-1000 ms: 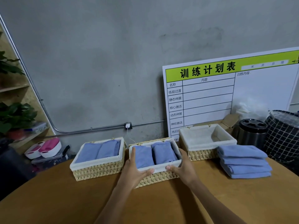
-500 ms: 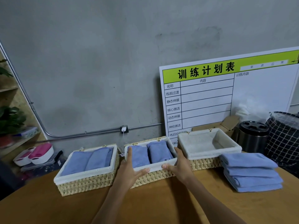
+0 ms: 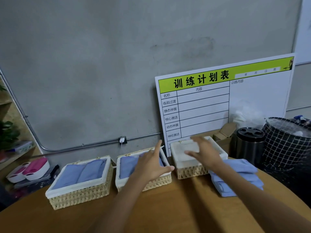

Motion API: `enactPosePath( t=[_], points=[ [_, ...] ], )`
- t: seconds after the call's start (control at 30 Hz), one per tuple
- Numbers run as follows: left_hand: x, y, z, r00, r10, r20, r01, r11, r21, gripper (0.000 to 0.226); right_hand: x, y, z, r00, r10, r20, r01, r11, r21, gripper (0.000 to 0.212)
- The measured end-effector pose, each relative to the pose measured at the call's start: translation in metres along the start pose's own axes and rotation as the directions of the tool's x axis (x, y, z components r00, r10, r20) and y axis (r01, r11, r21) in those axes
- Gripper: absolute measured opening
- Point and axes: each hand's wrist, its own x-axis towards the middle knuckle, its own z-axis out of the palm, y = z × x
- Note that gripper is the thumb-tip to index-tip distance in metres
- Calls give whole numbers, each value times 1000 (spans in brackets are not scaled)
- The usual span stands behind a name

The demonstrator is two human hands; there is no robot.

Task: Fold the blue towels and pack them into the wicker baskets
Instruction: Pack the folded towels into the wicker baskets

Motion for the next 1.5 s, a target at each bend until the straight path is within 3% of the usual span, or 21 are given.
enactPosePath(
  t=[0.17, 0.27, 0.33, 0.43, 0.53, 0.7, 0.8, 0.97, 1.2, 1.33, 1.5],
  points=[
    [47, 40, 25, 989, 56, 134, -68, 993, 93, 124, 26, 93, -36, 969, 246, -35, -245, 969, 21, 90],
    [63, 56, 39, 983, 35, 181, -61, 988, 144, 124, 45, 120, -32, 951, 305, 47, -308, 948, 81, 80],
    [70, 62, 47, 978, 10, 208, -45, 986, 161, 121, 57, 129, -27, 932, 327, 159, -344, 933, 101, 89],
    [78, 59, 63, 986, 13, 167, -36, 990, 135, 121, 69, 138, -16, 910, 318, 266, -363, 921, 141, 90],
    [81, 54, 75, 997, 10, 75, -15, 998, 66, 122, 78, 156, 1, 913, 322, 252, -373, 908, 191, 93],
    [78, 54, 79, 998, -28, -54, 25, 998, -65, 123, 69, 147, 3, 931, 320, 179, -357, 899, 254, 73],
    [79, 57, 69, 990, -22, -141, 3, 991, -137, 124, 65, 141, -10, 943, 308, 126, -332, 897, 292, 77],
    [77, 63, 11, 976, 28, -214, -81, 967, -243, 125, 51, 83, -70, 987, 157, 25, -155, 916, 370, 73],
    [15, 57, -87, 965, 2, -263, -52, 982, -182, 126, 7, -19, -132, 994, -105, 29, 90, 943, 319, 74],
    [-44, 44, -128, 965, -3, -261, -50, 979, -198, 128, -23, -65, -142, 978, -207, -15, 204, 942, 268, 94],
    [-131, 17, -150, 969, -23, -247, -29, 978, -205, 131, -86, -116, -130, 976, -216, -22, 215, 952, 217, 114]
  ],
)
